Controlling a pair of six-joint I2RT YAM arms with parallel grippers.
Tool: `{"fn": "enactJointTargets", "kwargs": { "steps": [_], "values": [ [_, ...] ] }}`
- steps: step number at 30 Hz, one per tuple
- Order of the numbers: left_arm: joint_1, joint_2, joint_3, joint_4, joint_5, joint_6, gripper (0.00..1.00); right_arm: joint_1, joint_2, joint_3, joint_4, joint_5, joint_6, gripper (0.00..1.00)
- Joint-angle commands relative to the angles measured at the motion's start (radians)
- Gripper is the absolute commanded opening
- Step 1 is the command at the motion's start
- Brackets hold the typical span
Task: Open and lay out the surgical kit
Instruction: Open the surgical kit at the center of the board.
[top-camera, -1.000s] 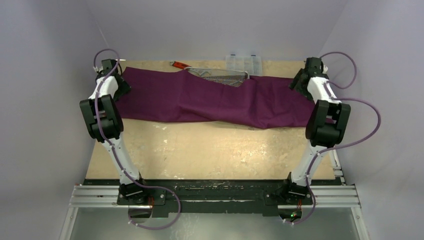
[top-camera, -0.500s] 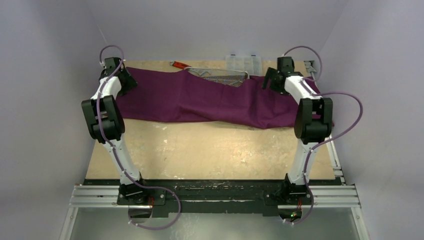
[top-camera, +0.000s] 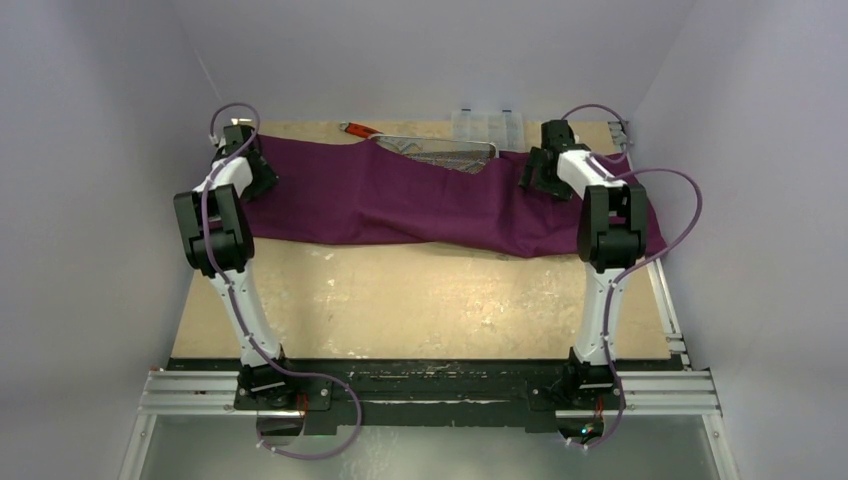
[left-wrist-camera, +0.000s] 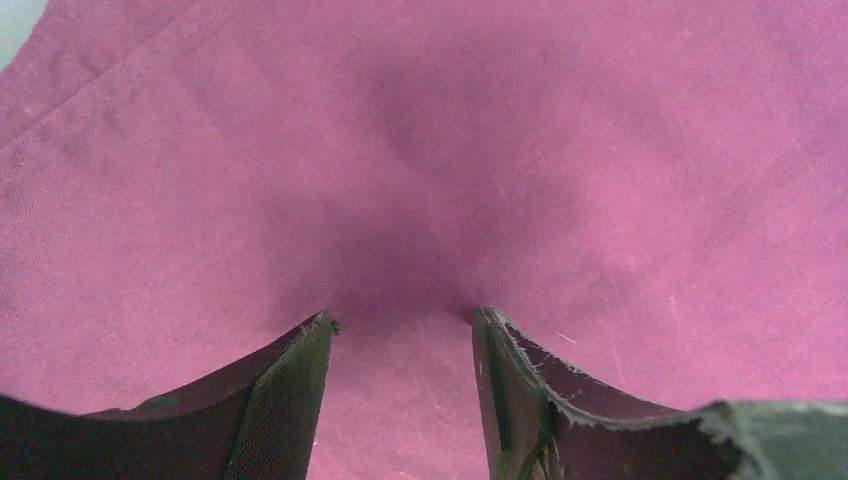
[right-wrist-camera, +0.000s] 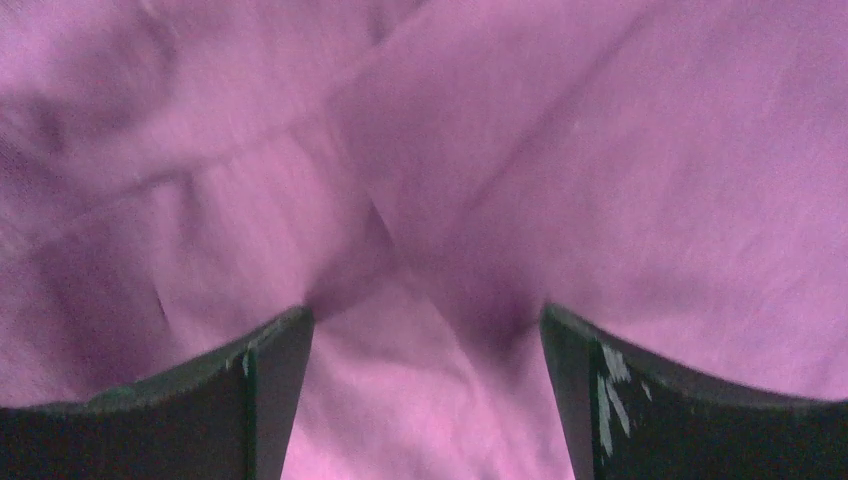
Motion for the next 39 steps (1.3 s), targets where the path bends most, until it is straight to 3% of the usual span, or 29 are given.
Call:
{"fn": "enactJointTargets", "kwargs": {
  "steps": [1, 12, 20, 21, 27, 39],
  "values": [
    [0.005, 0.040, 0.029, -0.011, -0.062, -0.020, 0.53, -0.014, 0.032, 0.057, -0.021, 0.038, 0.018, 0.87],
    [0.005, 0.096, 0.090, -0.035, -0.073, -0.046, 0.53, -0.131, 0.122, 0.126, -0.105, 0.103, 0.044, 0.87],
    [0.005, 0.123, 0.175, -0.070, -0.057, -0.066, 0.53, -0.131, 0.107, 0.196, -0.062, 0.056, 0.044, 0.87],
    [0.005, 0.117, 0.187, -0.073, -0.050, -0.064, 0.53, -0.131, 0.089, 0.196, -0.047, 0.045, 0.115, 0.89],
    [0.004, 0.048, 0.253, -0.081, 0.024, -0.036, 0.54, -0.119, -0.018, 0.203, 0.025, -0.015, 0.035, 0.88],
    [0.004, -0.002, 0.279, -0.112, 0.054, -0.029, 0.55, -0.055, 0.137, 0.421, -0.046, 0.152, -0.003, 0.88]
  ]
}}
